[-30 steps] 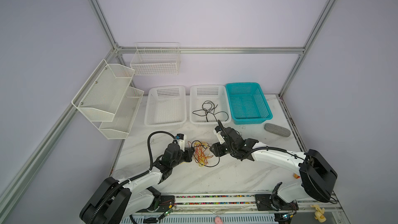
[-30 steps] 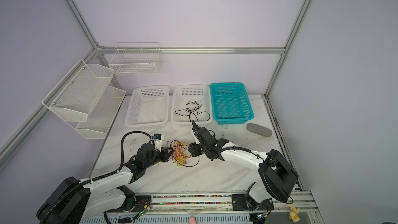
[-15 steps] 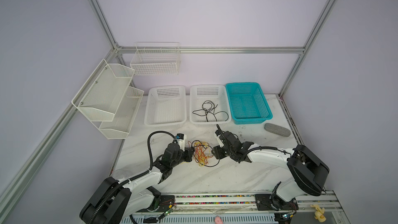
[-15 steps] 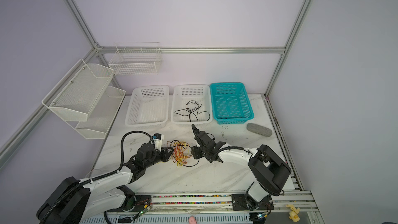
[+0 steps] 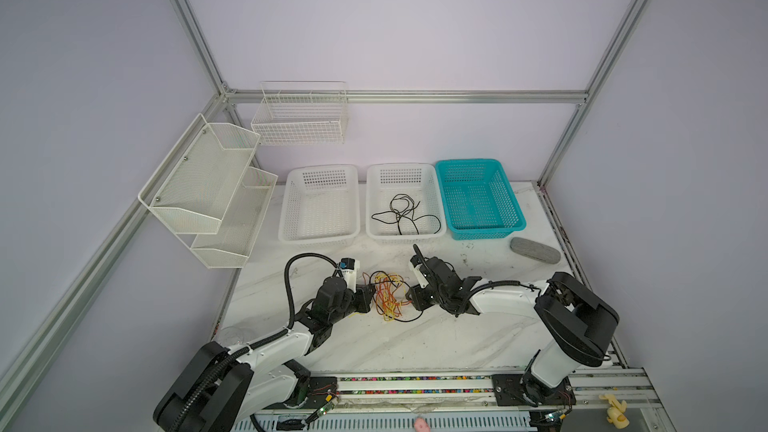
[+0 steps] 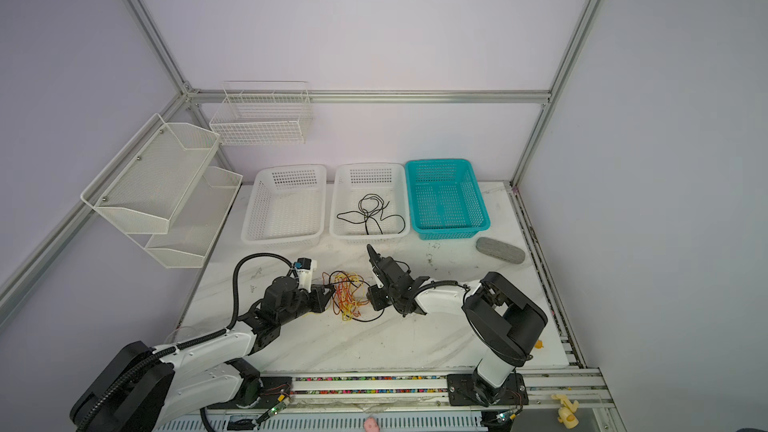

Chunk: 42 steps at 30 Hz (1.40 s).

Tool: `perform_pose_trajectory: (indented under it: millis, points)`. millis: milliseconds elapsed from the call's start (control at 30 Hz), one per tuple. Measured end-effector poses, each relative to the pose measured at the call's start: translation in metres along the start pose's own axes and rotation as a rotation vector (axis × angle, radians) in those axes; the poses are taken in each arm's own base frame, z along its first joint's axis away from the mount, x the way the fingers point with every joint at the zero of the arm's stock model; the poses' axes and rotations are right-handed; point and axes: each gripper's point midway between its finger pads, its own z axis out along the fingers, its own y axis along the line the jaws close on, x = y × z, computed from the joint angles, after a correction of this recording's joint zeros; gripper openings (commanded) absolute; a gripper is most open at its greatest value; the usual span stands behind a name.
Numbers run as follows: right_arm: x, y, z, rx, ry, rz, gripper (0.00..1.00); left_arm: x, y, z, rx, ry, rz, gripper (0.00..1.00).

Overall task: Untangle the cables
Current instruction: 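Move the right gripper back and pinch another black wire in the tangle, then pull the black wire with the right gripper while the left gripper releases the tangle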

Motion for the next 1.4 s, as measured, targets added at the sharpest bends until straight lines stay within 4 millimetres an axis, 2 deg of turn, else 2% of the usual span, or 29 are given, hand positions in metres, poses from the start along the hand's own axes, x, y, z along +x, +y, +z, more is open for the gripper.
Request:
perform_pose_trajectory:
  millis: [67,233,400,500,833,1033,1133,1267,1400]
  points:
    - [-0.002,0.000,0.000,0.002,-0.010,-0.001,0.17,0.000,-0.001,-0.001,0.002,-0.003,0.001,0.00]
    - [-0.008,-0.003,-0.004,0.022,-0.032,-0.003,0.01,-0.002,-0.002,-0.001,0.007,-0.010,0.002,0.00]
    - [-0.024,-0.005,-0.023,0.057,-0.098,0.006,0.00,-0.002,-0.002,-0.001,0.007,-0.010,0.002,0.00]
    - [-0.036,-0.008,-0.044,0.096,-0.146,0.033,0.00,-0.002,-0.002,-0.001,0.007,-0.010,0.002,0.00]
    - [-0.100,-0.012,-0.129,0.246,-0.338,0.096,0.00,-0.001,-0.001,0.000,0.003,-0.005,-0.001,0.00]
    - [-0.122,-0.013,-0.176,0.304,-0.408,0.107,0.00,-0.003,-0.003,0.001,0.016,-0.012,0.000,0.00]
    - [-0.128,-0.010,-0.193,0.303,-0.424,0.106,0.00,-0.007,-0.008,0.002,0.039,-0.026,0.004,0.00]
    - [-0.132,-0.006,-0.204,0.299,-0.422,0.097,0.00,-0.012,-0.014,0.001,0.067,-0.043,0.007,0.13]
    - [-0.139,-0.002,-0.213,0.293,-0.433,0.084,0.00,-0.008,-0.011,0.001,0.054,-0.027,0.001,0.26]
